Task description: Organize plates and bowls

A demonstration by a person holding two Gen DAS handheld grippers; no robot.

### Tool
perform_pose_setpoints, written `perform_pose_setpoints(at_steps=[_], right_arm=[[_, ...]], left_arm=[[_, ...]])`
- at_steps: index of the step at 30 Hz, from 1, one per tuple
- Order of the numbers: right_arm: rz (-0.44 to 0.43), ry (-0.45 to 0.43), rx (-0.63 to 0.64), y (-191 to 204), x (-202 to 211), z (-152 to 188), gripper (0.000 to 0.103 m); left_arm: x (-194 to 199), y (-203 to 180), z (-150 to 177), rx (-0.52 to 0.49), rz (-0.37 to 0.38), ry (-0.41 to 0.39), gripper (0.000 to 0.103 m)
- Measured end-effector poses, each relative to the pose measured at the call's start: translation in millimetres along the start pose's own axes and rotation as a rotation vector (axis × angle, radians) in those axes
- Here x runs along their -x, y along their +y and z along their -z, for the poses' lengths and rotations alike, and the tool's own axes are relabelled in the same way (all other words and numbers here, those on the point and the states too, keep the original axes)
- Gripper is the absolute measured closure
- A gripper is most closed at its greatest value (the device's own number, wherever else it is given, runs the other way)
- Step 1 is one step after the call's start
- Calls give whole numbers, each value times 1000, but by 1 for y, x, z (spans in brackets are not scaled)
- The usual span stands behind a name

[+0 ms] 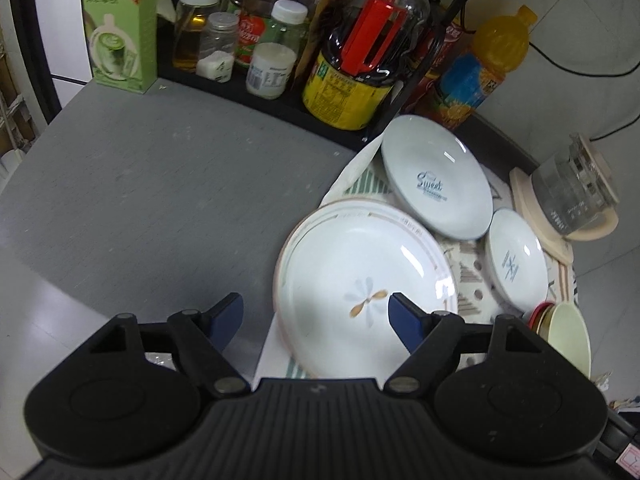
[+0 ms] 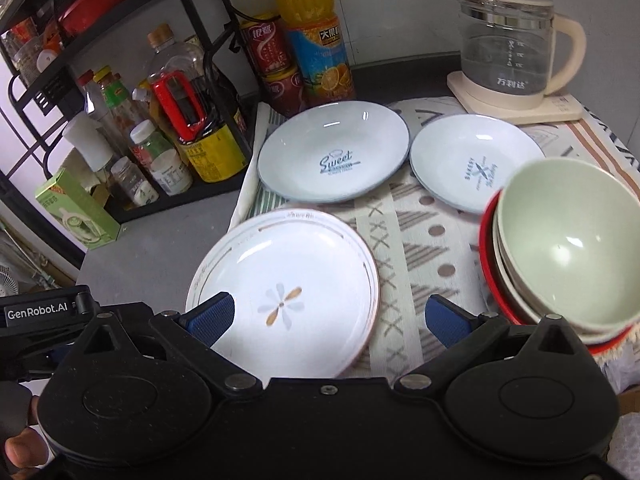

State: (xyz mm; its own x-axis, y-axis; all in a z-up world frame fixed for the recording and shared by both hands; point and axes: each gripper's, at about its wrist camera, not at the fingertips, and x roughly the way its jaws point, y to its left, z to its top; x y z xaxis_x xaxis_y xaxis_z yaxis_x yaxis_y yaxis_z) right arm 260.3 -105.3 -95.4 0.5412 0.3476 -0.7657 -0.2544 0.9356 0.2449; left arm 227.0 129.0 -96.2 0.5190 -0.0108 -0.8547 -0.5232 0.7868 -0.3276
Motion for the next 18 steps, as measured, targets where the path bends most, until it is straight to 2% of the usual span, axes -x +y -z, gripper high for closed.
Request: perform_pose_setpoints(at_steps=[13,18], right_arm=[[-51,-3,-86,-25,-36,-49,3],[-56,16,-154,-37,-58,-66,14]], left_arm=[[-49,-33,-42,38,65,8,28],[-70,-46,-57,55,77,4,29]])
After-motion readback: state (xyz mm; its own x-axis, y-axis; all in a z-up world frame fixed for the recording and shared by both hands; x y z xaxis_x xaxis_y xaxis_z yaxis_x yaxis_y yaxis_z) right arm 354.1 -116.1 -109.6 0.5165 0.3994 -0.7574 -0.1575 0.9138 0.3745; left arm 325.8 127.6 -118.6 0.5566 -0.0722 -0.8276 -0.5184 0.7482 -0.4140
